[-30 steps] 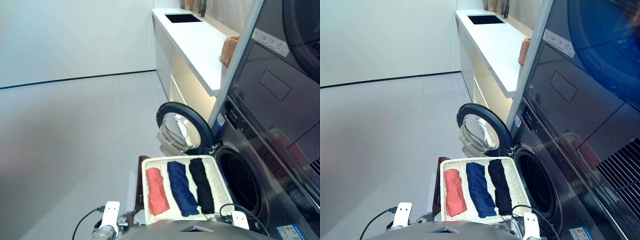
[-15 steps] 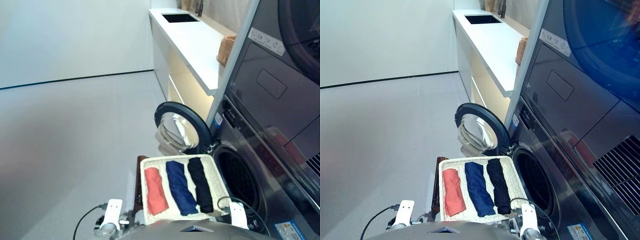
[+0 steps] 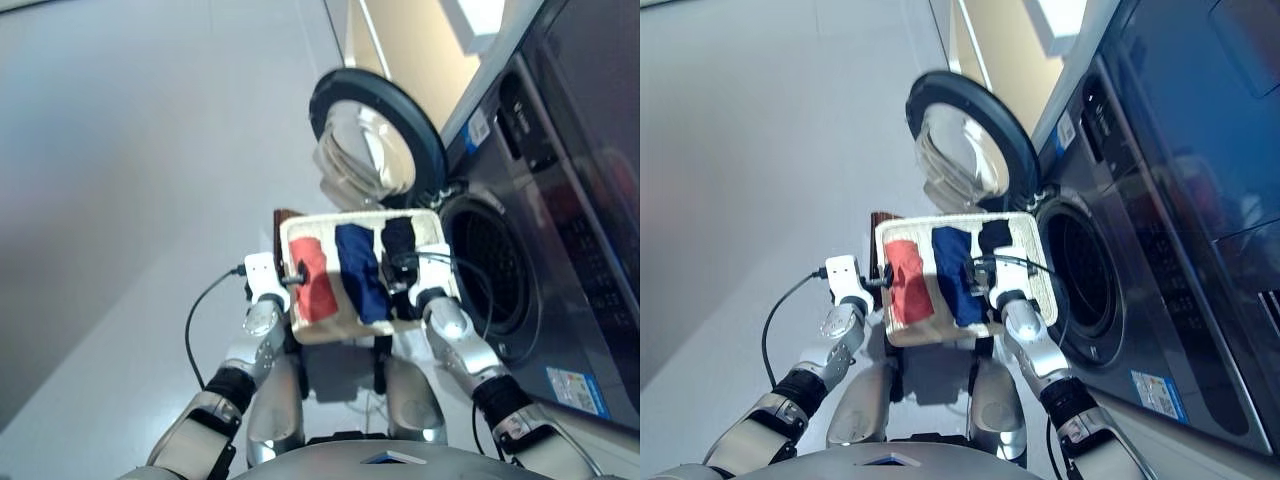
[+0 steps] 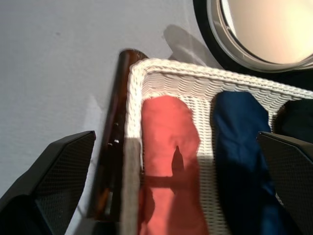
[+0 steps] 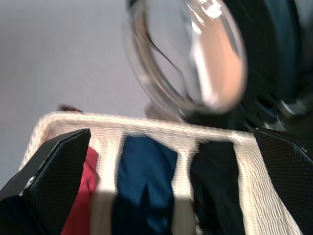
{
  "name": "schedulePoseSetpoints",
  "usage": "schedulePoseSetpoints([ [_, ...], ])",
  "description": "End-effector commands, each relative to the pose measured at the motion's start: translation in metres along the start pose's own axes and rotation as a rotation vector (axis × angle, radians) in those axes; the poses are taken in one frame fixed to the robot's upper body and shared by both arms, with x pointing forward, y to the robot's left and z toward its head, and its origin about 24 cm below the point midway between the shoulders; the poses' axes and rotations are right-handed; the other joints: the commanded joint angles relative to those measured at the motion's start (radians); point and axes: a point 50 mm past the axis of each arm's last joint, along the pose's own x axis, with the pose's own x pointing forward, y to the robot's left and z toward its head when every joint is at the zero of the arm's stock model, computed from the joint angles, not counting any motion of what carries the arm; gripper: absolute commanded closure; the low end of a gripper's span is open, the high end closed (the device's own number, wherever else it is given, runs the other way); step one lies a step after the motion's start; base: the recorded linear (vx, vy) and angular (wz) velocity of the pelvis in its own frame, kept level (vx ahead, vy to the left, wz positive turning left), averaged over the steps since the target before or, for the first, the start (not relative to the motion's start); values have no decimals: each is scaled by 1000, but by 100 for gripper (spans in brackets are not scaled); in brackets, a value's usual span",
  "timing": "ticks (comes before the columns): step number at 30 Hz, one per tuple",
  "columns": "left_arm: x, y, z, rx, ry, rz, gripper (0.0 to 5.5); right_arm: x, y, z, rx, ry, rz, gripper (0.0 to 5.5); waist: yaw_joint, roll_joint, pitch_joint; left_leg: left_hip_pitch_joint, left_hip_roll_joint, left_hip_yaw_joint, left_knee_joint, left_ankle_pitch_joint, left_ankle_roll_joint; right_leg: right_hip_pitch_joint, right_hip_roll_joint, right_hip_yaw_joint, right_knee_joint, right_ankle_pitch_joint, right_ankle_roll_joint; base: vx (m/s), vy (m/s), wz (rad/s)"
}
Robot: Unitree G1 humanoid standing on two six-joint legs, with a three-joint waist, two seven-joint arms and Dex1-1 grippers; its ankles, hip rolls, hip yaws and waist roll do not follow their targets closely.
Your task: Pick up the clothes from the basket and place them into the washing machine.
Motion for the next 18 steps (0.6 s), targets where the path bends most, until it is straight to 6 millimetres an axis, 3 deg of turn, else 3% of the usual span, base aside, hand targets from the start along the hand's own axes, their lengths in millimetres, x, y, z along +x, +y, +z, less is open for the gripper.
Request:
schedulePoseSetpoints([
  [1,3,-22,28,-39,-142,-42,0,3,17,50,0,-256,47,0,-13,-11,-8,-18,34,-6,147,-113,-41,-47,-13,73,89,-39,48,-124,-26,-1],
  [5,15,-33,48,-17,-197,-26,0,12,33,85,-2,-398,80,0,-23,-19,42,-132,40,-13,228,-125,-41,-164,-4,86,169,-52,38,-124,-25,15],
  [6,15,-33,48,-17,-198,-26,0,13,33,85,-2,-399,80,0,-24,-18,40,-137,40,-14,231,-126,-41,-169,-4,86,171,-52,38,-140,-21,30],
  [10,25,-36,64,-28,-231,25,0,15,51,116,48,-529,132,0,-31,-25,52,-268,46,-19,306,-140,-35,-306,1,98,251,-67,32,-82,1,-16],
  [18,34,-44,84,-25,-285,53,0,16,70,139,95,-616,178,0,-40,-26,52,-425,53,-32,380,-153,-34,-457,8,102,316,-83,27,-29,-9,-10],
])
